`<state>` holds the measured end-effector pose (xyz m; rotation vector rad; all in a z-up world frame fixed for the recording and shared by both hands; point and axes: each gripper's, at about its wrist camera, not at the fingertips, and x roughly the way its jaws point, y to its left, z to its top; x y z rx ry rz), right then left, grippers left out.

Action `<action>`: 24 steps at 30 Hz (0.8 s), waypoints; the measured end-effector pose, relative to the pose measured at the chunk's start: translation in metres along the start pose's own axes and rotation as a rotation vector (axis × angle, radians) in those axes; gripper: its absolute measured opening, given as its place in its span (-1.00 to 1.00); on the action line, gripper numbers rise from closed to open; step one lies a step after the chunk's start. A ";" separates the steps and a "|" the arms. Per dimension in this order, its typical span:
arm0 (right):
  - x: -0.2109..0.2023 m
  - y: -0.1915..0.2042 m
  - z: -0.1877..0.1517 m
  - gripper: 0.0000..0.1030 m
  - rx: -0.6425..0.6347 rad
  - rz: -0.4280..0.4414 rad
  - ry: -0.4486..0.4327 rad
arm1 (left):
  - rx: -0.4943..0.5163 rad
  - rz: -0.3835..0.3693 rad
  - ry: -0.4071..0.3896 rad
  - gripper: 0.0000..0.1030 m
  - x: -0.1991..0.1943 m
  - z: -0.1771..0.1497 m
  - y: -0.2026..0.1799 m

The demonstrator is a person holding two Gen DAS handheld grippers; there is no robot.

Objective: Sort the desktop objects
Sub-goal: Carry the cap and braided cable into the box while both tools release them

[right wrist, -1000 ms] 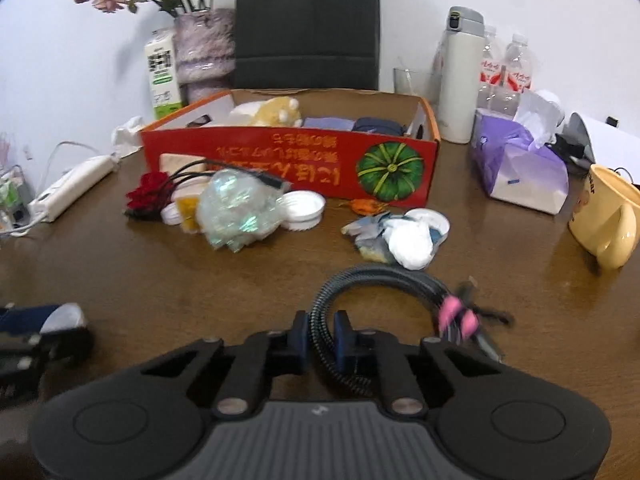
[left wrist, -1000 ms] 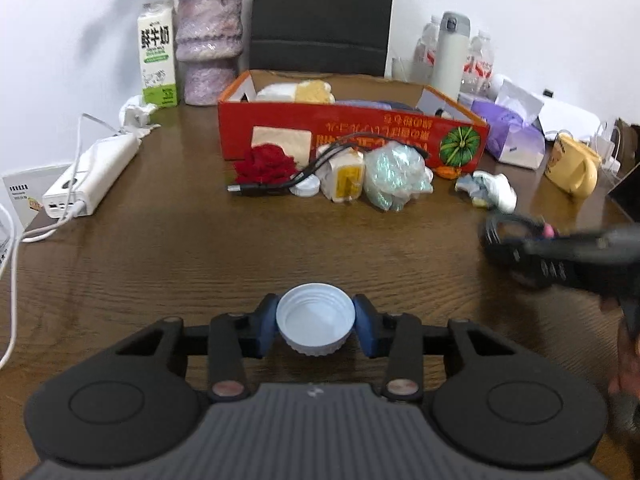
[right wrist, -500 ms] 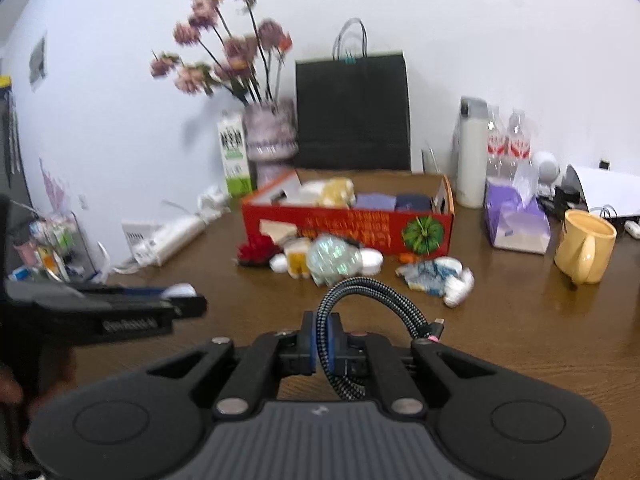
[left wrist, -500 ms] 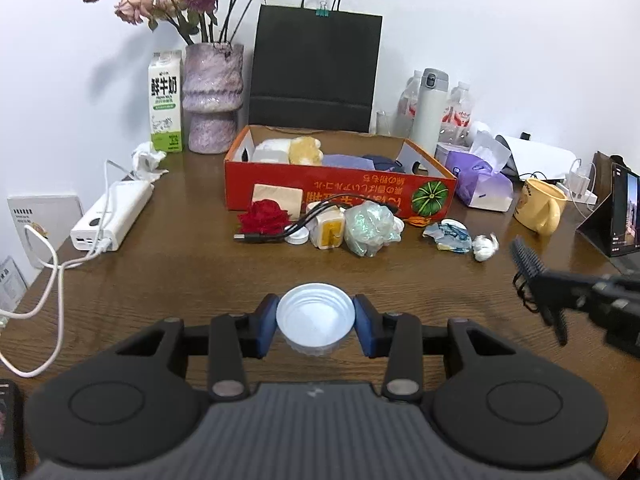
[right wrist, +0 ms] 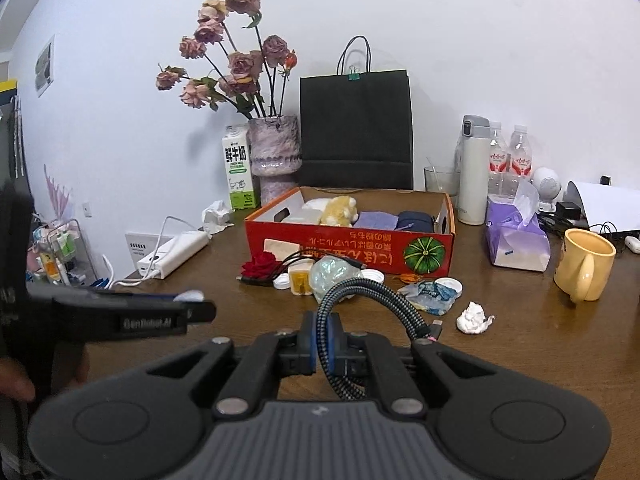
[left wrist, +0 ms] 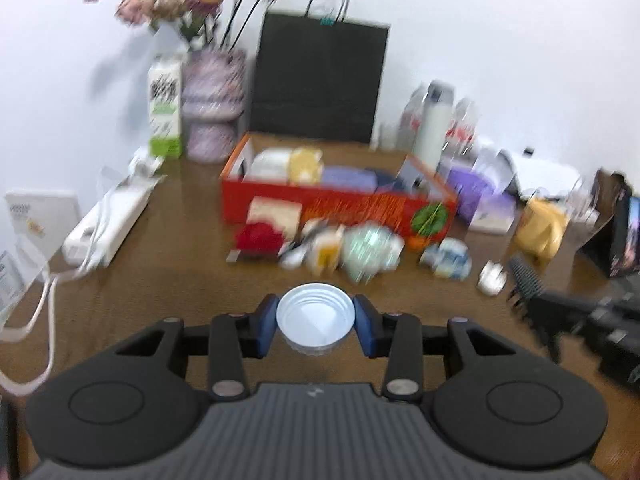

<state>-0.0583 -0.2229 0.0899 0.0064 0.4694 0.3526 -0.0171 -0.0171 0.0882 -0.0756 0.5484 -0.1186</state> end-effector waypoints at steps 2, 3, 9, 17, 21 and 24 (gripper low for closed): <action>0.006 -0.003 0.014 -0.93 -0.006 0.001 -0.028 | 0.032 0.026 -0.047 -0.21 0.006 0.023 -0.006; 0.010 -0.006 0.025 -0.93 -0.004 0.007 -0.050 | 0.046 0.032 -0.064 -0.21 0.011 0.035 -0.007; 0.070 -0.021 0.108 -0.93 -0.068 0.014 -0.116 | 0.099 0.014 -0.091 -0.21 0.071 0.131 0.000; 0.282 -0.057 0.190 -0.91 -0.102 0.027 0.141 | 0.144 -0.034 0.148 -0.20 0.238 0.188 0.006; 0.383 -0.087 0.185 -0.91 0.039 0.098 0.332 | 0.159 0.029 0.229 -0.16 0.298 0.170 0.011; 0.418 -0.089 0.169 -0.81 0.041 0.110 0.430 | 0.164 0.018 0.248 0.13 0.316 0.160 0.014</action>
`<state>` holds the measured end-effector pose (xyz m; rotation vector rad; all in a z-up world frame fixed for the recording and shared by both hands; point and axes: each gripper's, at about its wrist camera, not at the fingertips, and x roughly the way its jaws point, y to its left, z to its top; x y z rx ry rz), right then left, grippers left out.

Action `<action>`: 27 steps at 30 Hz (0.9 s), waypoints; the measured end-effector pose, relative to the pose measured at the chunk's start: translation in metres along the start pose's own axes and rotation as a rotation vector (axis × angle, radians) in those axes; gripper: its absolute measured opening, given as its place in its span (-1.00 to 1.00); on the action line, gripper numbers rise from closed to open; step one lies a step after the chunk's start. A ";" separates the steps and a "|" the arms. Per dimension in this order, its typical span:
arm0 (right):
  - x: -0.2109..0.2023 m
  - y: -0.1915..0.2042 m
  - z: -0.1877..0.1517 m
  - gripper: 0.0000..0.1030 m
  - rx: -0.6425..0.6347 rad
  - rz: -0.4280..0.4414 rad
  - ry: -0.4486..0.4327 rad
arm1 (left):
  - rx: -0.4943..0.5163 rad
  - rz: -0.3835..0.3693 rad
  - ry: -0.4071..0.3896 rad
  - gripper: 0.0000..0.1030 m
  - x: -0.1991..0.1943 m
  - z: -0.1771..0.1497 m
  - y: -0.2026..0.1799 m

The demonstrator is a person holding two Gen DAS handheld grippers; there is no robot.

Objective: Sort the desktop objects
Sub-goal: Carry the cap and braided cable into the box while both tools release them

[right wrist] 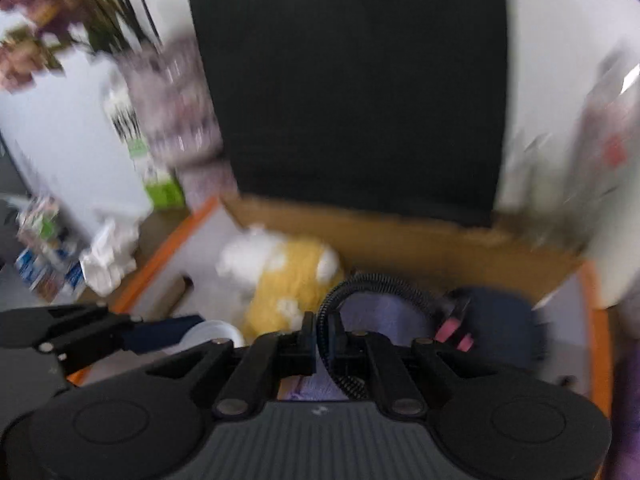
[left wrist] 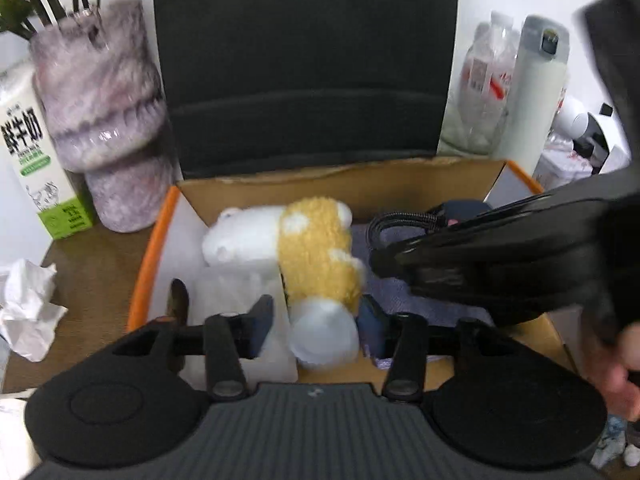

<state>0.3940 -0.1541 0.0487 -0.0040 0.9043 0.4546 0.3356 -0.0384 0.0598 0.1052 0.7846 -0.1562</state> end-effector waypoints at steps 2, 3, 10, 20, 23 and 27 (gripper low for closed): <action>0.002 0.002 -0.004 -0.46 -0.011 -0.060 -0.014 | -0.008 -0.030 -0.002 0.48 0.002 -0.003 0.006; -0.002 0.001 -0.007 -0.14 -0.009 -0.080 -0.037 | -0.012 -0.051 -0.006 0.60 0.001 -0.002 0.011; -0.062 -0.012 -0.034 0.12 -0.027 -0.206 -0.103 | -0.016 -0.043 0.036 0.61 -0.023 -0.018 0.031; -0.077 -0.033 -0.103 0.38 -0.066 -0.347 -0.237 | -0.024 0.015 0.072 0.54 -0.027 -0.040 0.012; -0.082 -0.025 -0.101 0.40 -0.081 -0.356 -0.194 | -0.076 -0.013 0.030 0.70 -0.043 -0.042 0.017; -0.127 -0.009 -0.114 0.60 -0.033 -0.287 -0.215 | -0.201 0.093 -0.063 0.85 -0.098 -0.064 0.017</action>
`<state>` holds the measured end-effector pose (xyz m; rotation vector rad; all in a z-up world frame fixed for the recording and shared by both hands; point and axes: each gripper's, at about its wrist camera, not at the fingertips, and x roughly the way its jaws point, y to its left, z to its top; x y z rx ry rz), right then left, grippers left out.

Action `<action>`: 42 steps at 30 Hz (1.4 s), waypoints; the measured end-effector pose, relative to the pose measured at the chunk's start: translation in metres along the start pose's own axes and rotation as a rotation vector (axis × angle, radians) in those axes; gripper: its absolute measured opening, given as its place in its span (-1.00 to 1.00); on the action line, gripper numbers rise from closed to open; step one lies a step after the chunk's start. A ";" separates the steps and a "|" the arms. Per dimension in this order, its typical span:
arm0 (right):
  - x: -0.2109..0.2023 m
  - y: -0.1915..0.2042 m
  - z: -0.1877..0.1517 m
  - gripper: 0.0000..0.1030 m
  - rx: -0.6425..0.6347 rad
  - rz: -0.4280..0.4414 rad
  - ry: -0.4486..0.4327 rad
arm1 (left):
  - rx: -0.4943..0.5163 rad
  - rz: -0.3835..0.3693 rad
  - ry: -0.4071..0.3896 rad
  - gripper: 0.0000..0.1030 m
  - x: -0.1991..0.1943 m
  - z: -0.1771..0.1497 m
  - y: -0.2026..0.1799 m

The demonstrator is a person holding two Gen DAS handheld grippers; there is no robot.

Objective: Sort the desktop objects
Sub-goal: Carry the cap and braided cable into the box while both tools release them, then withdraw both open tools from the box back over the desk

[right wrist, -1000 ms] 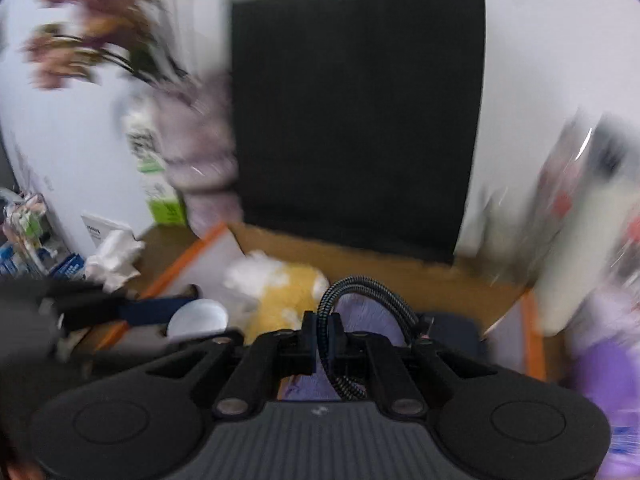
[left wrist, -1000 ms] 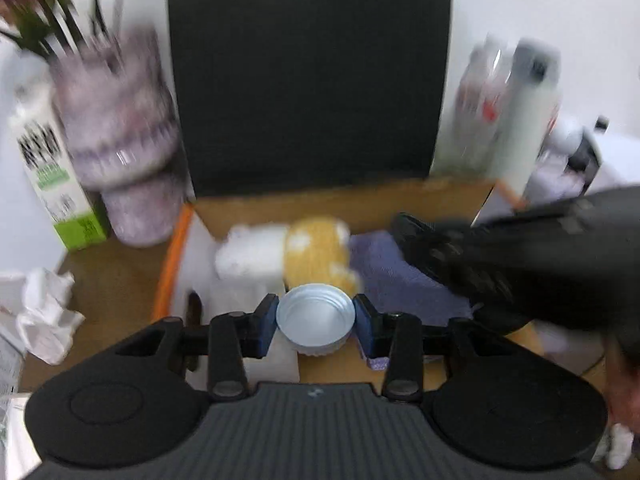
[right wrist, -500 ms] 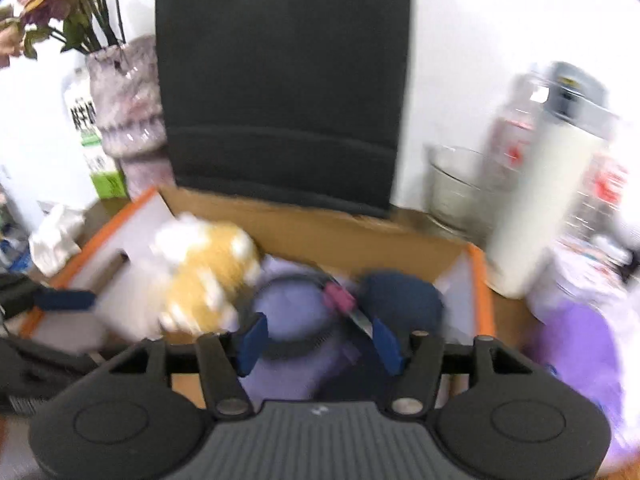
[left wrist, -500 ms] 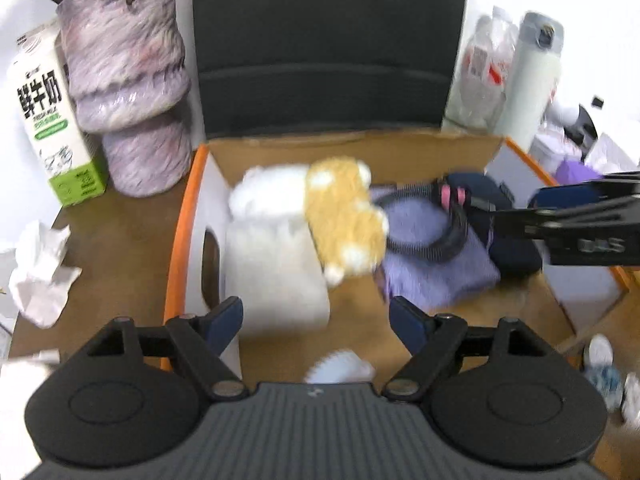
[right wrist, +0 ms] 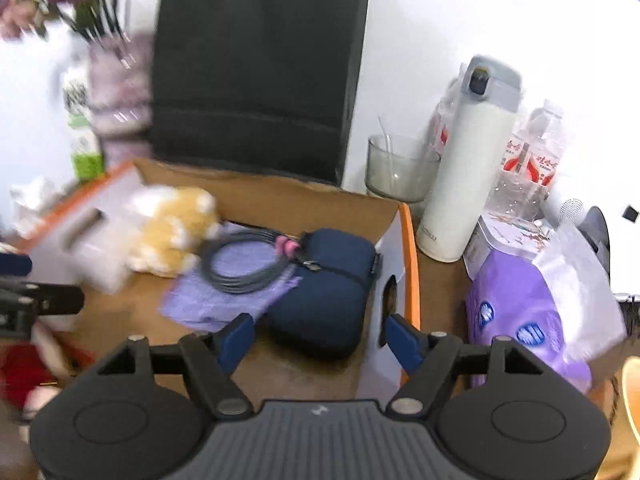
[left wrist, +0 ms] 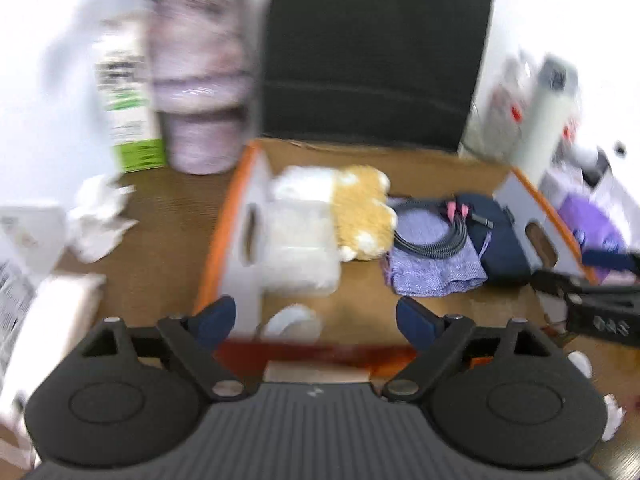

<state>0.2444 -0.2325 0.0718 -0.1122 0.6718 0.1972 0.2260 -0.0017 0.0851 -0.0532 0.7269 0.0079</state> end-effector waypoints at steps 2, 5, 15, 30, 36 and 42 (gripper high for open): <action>-0.030 0.004 -0.013 0.72 0.021 0.037 -0.013 | -0.073 0.009 -0.046 0.93 -0.036 -0.022 0.003; -0.071 0.011 -0.042 0.73 0.052 0.085 -0.040 | -0.113 -0.069 -0.080 0.98 -0.078 -0.058 0.001; -0.166 0.048 -0.175 0.73 0.005 0.074 -0.096 | 0.084 -0.045 -0.128 1.00 -0.144 -0.175 -0.013; -0.178 0.052 -0.231 0.75 0.055 0.077 -0.069 | 0.070 -0.080 -0.071 1.00 -0.140 -0.230 0.001; -0.180 0.052 -0.233 0.75 0.052 0.074 -0.100 | 0.120 -0.061 -0.065 1.00 -0.138 -0.232 -0.010; -0.180 0.046 -0.232 0.75 0.081 0.094 -0.107 | 0.142 -0.057 -0.061 1.00 -0.137 -0.233 -0.013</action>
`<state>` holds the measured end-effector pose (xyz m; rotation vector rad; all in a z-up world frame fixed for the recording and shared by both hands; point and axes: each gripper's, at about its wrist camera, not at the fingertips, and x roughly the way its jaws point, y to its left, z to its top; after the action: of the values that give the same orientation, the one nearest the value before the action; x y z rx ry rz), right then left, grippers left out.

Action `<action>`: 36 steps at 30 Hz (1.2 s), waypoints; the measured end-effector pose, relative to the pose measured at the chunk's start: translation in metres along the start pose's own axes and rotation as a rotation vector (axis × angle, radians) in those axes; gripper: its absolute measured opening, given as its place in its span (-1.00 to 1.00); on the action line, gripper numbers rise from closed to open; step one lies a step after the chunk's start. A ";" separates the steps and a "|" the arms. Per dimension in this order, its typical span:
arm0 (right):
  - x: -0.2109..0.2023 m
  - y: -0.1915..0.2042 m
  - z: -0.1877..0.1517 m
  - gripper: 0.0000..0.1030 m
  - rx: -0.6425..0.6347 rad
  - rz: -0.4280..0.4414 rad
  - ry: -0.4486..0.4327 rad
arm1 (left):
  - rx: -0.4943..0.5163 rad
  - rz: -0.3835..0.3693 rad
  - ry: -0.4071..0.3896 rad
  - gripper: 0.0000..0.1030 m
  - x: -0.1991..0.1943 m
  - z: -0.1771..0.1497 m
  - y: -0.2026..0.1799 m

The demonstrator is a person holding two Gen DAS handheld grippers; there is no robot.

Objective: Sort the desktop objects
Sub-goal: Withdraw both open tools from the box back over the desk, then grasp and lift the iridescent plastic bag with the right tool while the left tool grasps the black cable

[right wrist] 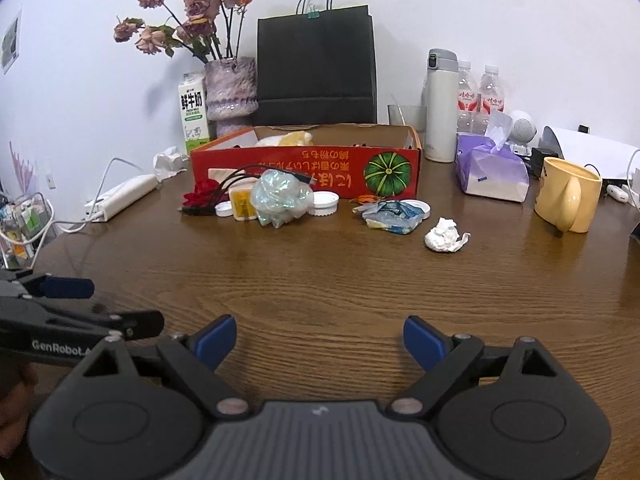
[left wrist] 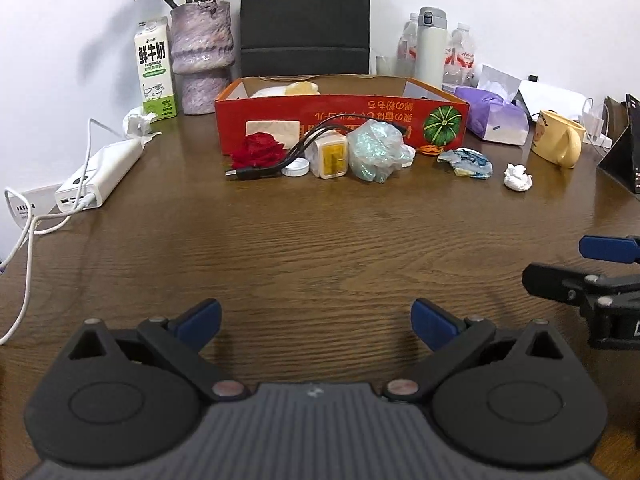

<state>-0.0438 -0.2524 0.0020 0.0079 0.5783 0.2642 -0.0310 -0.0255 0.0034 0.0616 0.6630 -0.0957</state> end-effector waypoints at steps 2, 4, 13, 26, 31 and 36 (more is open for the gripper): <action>0.000 -0.003 0.000 0.75 0.023 0.010 0.002 | -0.005 0.000 0.011 1.00 0.002 0.001 0.001; 0.000 -0.006 0.000 0.75 0.039 0.020 0.003 | -0.014 -0.002 0.021 1.00 0.003 0.001 0.003; 0.000 -0.011 0.000 0.75 0.077 0.020 -0.015 | -0.021 -0.005 0.027 1.00 0.004 0.001 0.004; 0.001 -0.013 0.010 0.71 0.055 0.008 0.003 | -0.074 -0.035 0.025 1.00 0.006 0.012 0.012; 0.021 -0.020 0.044 0.62 0.024 -0.028 -0.018 | -0.095 -0.029 -0.030 0.98 0.023 0.046 0.021; 0.058 -0.018 0.079 0.50 -0.006 0.008 -0.011 | -0.123 0.002 -0.040 0.80 0.061 0.088 0.043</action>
<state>0.0498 -0.2497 0.0358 0.0061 0.5667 0.2738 0.0758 0.0053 0.0363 -0.0583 0.6277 -0.0538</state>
